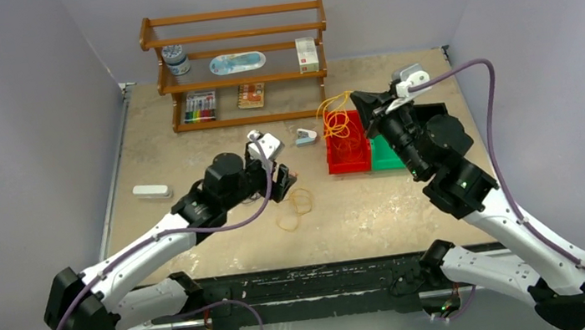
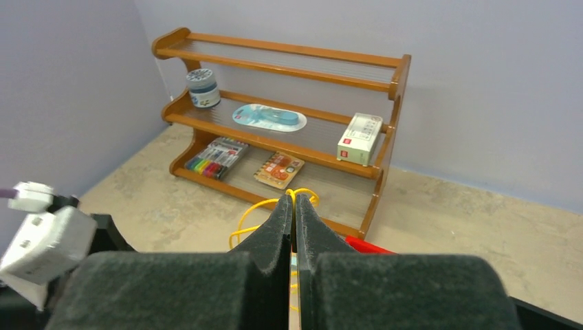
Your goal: Untangle the cables
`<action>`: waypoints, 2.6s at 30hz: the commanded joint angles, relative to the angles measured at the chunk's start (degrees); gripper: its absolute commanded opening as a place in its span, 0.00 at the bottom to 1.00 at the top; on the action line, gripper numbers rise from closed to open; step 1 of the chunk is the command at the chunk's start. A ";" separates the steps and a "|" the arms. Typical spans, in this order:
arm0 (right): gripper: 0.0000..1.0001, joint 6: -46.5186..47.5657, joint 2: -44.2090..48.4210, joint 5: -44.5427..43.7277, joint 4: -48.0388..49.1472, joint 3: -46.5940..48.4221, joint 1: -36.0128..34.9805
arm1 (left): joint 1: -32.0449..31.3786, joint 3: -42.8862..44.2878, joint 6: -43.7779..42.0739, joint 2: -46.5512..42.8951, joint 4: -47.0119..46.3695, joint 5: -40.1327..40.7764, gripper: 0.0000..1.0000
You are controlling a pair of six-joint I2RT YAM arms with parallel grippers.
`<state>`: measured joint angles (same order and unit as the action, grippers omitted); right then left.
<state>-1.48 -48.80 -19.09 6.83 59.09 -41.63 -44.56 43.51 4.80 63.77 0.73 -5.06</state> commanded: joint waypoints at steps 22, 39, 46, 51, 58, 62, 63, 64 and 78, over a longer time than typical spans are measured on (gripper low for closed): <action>0.00 8.86 -2.93 28.44 7.13 -1.83 -0.17 | -0.22 -6.11 -3.74 -16.77 -20.60 -4.60 0.55; 0.00 8.85 -4.14 32.80 7.23 -1.64 -0.12 | -0.21 -3.53 5.25 -10.03 -26.43 2.58 0.51; 0.00 9.08 -4.03 33.53 7.32 -1.83 -0.14 | -0.26 -2.82 8.57 -7.06 -29.15 3.58 0.22; 0.00 9.12 -3.96 32.06 7.10 -2.26 -0.14 | -0.26 -2.25 8.26 -6.49 -29.79 2.23 0.00; 0.13 9.45 -2.29 30.43 4.39 -2.76 -0.12 | -0.26 -1.50 2.91 -9.31 -24.77 4.61 0.00; 0.33 9.56 -0.35 28.25 3.34 -2.73 -0.12 | -0.20 -0.72 -0.70 -10.17 -22.09 4.44 0.00; 0.36 9.59 0.09 27.44 3.22 -2.82 -0.12 | -0.26 -0.64 -1.36 -10.31 -21.71 4.11 0.00; 0.38 9.63 0.48 26.48 3.19 -2.96 -0.12 | -0.26 -0.55 -1.95 -10.44 -21.51 3.83 0.00; 0.57 2.38 -6.01 27.22 0.93 -2.68 -0.03 | -0.27 0.34 -3.85 -10.89 -21.12 2.34 0.00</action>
<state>5.50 -52.62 7.05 7.97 55.88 -41.63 -44.66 41.01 2.72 54.24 -18.55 -1.83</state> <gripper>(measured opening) 0.555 0.011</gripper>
